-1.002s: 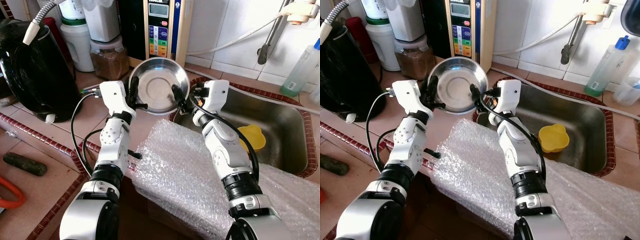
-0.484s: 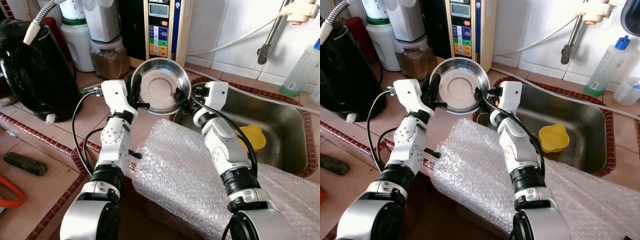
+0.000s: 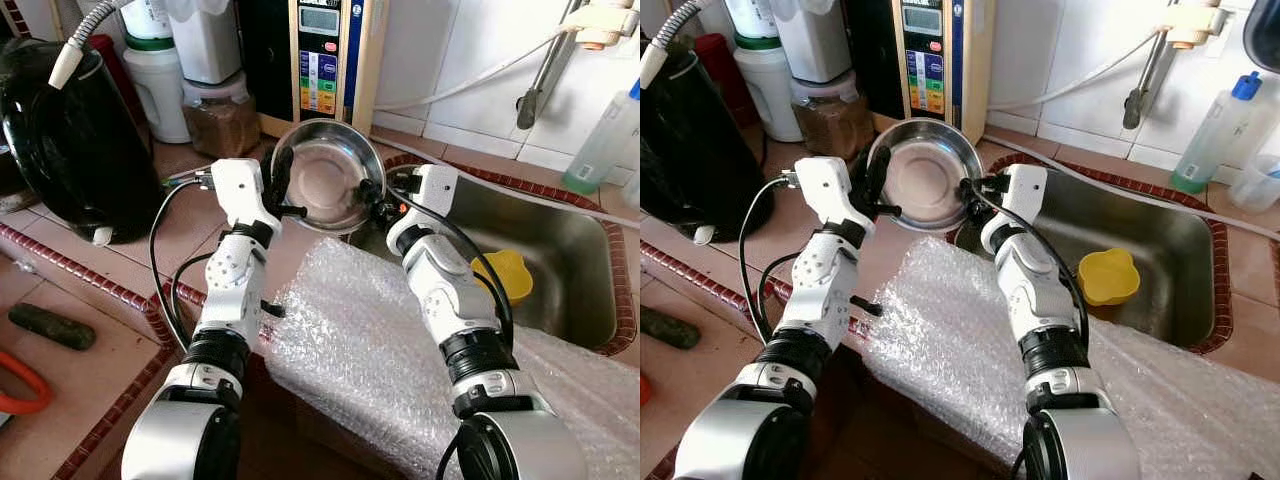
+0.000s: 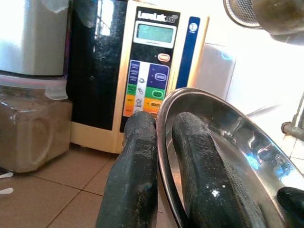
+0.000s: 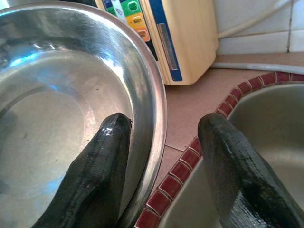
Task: Kitchen organization
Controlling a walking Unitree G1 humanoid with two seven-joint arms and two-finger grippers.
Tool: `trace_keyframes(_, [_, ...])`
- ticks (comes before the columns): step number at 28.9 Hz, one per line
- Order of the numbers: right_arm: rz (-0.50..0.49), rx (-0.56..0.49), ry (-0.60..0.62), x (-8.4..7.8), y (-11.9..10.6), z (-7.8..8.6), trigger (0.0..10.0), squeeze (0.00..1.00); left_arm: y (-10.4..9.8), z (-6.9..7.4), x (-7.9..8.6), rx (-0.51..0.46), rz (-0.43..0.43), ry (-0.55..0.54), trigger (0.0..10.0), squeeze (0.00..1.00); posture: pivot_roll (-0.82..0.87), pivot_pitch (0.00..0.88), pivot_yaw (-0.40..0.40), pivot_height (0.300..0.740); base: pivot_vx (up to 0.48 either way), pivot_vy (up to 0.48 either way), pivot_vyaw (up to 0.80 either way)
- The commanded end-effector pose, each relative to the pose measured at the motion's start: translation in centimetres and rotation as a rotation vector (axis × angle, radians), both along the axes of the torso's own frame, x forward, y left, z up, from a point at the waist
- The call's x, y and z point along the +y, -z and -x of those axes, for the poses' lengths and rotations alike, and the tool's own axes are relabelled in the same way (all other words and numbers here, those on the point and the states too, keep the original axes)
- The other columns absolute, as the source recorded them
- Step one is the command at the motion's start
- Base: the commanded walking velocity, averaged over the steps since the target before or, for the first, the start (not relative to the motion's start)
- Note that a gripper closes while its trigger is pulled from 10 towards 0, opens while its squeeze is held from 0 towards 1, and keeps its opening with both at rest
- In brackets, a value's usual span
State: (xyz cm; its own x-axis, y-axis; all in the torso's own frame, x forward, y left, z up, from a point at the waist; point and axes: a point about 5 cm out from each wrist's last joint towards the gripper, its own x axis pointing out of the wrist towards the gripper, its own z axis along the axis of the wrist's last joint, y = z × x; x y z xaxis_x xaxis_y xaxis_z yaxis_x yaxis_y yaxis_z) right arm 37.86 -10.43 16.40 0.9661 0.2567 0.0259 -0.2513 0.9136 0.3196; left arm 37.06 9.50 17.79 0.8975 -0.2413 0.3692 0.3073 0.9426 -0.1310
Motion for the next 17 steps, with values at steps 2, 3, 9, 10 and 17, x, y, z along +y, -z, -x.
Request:
trace_keyframes(2, [-0.008, 0.027, 0.03, -0.72, 0.03, -0.32, 0.0, 0.0, -0.99, 0.09, 0.1, -0.058, -0.003, 0.005, 0.0, 0.0, 0.04, 0.0, 0.003, 0.74, 0.0, 0.0, 0.0])
trace_keyframes(3, [-0.009, 0.032, 0.03, -0.74, 0.07, -0.34, 0.0, 0.0, -1.02, 0.09, 0.08, -0.059, -0.003, 0.006, 0.0, 0.0, 0.04, 0.0, 0.002, 0.74, 0.0, 0.0, 0.0])
trace_keyframes(9, [-0.007, 0.052, 0.033, -0.79, 0.38, -0.37, 0.0, 0.0, -1.04, 0.13, 0.03, -0.063, -0.002, 0.01, 0.0, 0.0, 0.04, 0.0, 0.001, 0.74, 0.0, 0.0, 0.0])
trace_keyframes(10, [-0.008, 0.057, 0.036, -0.86, 0.47, -0.38, 0.0, 0.0, -1.05, 0.13, 0.02, -0.063, -0.001, 0.011, 0.0, 0.0, 0.04, 0.0, 0.002, 0.74, 0.0, 0.0, 0.0])
trace_keyframes(17, [0.005, 0.064, 0.083, -1.58, 0.73, -0.42, 0.0, 0.0, -1.14, 0.1, -0.09, -0.064, 0.003, 0.028, 0.0, 0.0, 0.03, 0.0, 0.007, 0.74, 0.0, 0.0, 0.0])
